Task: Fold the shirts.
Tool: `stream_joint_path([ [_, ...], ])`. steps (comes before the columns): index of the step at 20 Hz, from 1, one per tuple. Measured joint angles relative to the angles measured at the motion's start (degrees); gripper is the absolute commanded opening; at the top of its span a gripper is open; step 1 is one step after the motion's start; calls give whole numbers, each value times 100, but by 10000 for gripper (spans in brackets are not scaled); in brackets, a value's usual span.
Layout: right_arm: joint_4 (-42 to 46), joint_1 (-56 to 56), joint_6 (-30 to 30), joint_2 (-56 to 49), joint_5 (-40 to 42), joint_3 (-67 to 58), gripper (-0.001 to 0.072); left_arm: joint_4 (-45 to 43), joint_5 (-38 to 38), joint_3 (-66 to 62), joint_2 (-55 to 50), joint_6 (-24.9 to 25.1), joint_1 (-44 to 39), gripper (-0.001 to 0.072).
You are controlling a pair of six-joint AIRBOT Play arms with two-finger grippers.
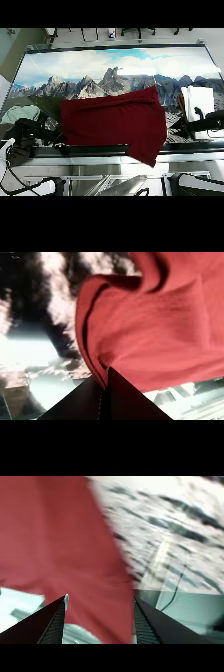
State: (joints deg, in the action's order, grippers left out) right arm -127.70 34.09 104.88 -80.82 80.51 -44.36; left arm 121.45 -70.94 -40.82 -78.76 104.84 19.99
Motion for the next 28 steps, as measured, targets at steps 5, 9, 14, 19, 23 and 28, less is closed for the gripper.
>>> stream_joint_path([
  [5, -35, -540, -164, 42, -472, 876, 459, 81, -175, -192, 0, 20, 0, 17],
  [9, -107, -1381, -179, 28, -640, 1211, 458, 101, -216, -225, -2, 22, -2, 16],
  [14, -24, -2044, -164, 24, -503, 1333, 405, 114, -332, -232, -2, 85, 0, 16],
  [19, 155, -2184, -118, 125, -664, 1368, 22, 116, -481, -232, -2, 133, 0, 16],
  [23, 457, -2192, -302, 518, -992, 1346, 22, -155, -662, -232, 92, 22, 0, 16],
  [28, 1982, -2142, -1366, 1384, -988, 1366, 22, -1126, -881, -232, 723, -507, 4, 16],
])
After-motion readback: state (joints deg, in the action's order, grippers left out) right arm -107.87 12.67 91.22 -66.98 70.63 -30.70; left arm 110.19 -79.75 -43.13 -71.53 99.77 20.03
